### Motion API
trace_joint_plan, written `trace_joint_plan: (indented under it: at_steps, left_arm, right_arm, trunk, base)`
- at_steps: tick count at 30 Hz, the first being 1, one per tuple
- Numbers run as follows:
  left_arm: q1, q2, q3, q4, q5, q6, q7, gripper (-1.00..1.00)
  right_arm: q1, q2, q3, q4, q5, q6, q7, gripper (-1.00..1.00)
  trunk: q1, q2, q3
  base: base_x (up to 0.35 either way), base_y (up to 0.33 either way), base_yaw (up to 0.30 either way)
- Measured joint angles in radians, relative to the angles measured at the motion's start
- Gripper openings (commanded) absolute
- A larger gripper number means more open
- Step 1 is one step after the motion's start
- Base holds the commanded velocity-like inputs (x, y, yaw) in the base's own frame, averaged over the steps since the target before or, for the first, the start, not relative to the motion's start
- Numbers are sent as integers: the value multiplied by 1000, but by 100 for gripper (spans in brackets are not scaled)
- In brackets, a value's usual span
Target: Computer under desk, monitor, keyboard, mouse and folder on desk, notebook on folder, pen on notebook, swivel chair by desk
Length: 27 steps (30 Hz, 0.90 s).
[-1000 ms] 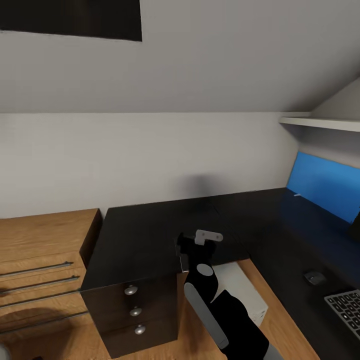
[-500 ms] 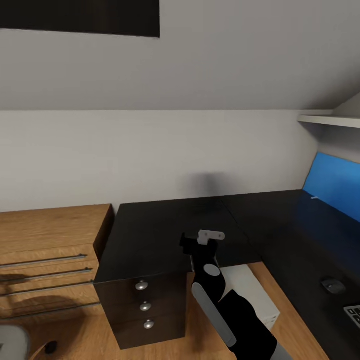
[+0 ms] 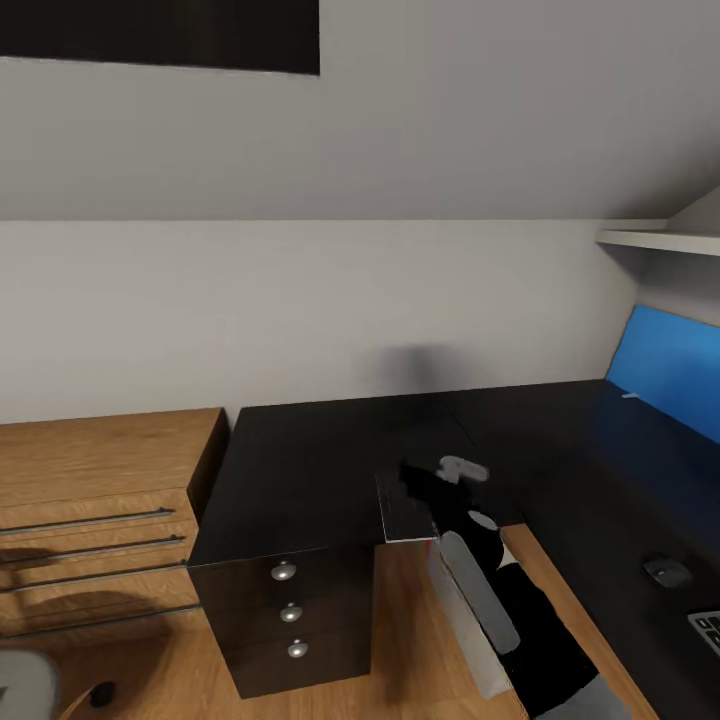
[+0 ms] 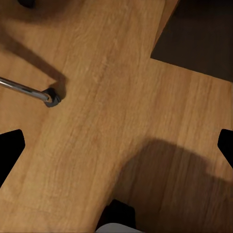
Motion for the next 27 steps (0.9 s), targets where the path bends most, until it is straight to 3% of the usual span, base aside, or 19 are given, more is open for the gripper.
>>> trace_joint_plan:
  at_steps: [1, 3, 4, 5, 9, 13, 16, 17, 19, 20, 21, 22, 27]
  left_arm:
    - [0, -1, 0, 0, 0, 0, 0, 100]
    - [0, -1, 0, 0, 0, 0, 0, 100]
    - [0, -1, 0, 0, 0, 0, 0, 100]
    - [0, -2, 0, 0, 0, 0, 0, 100]
    - [0, -2, 0, 0, 0, 0, 0, 100]
    - [0, -2, 0, 0, 0, 0, 0, 100]
    - [0, -2, 0, 0, 0, 0, 0, 100]
    - [0, -2, 0, 0, 0, 0, 0, 100]
    - [0, -1, 0, 0, 0, 0, 0, 100]
    - [0, -2, 0, 0, 0, 0, 0, 100]
    - [0, -2, 0, 0, 0, -1, 0, 100]
    - [0, -1, 0, 0, 0, -1, 0, 100]
    - [0, -1, 0, 0, 0, -5, 1, 100]
  right_arm:
    - [0, -39, -49, 2, -171, 2, 30, 100]
    - [0, -76, -63, 2, -286, 1, 38, 100]
    - [0, -87, -66, 2, -320, 1, 39, 100]
    - [0, -120, -73, 3, -426, 1, 45, 100]
    - [0, -132, -73, 43, -470, 1, 46, 100]
    - [-2, -129, -65, 102, -425, 3, 46, 100]
    - [-5, -103, -31, 136, -329, 7, 42, 100]
    - [-6, -80, -11, 158, -270, 8, 40, 100]
    - [-7, -52, 5, 187, -201, 9, 39, 100]
    - [-10, -25, 17, 223, -130, 9, 35, 100]
    - [-12, -9, 20, 243, -89, 9, 34, 100]
    - [-17, 18, 25, 281, -13, 9, 32, 100]
    - [-26, 75, 30, 364, 160, 6, 30, 100]
  trunk:
    - [0, 0, 0]
    - [0, 0, 0]
    - [0, 0, 0]
    - [0, 0, 0]
    - [0, 0, 0]
    - [0, 0, 0]
    - [0, 0, 0]
    - [0, 0, 0]
    - [0, 0, 0]
    - [0, 0, 0]
    - [0, 0, 0]
    - [0, 0, 0]
    - [0, 0, 0]
  base:
    - [0, 0, 0]
    - [0, 0, 0]
    - [0, 0, 0]
    - [9, 0, 0]
    - [142, 0, 0]
    - [250, 0, 0]
    - [118, 0, 0]
    - [63, 0, 0]
    - [48, 0, 0]
    - [72, 0, 0]
    - [155, 0, 0]
    - [190, 0, 0]
    - [228, 0, 0]
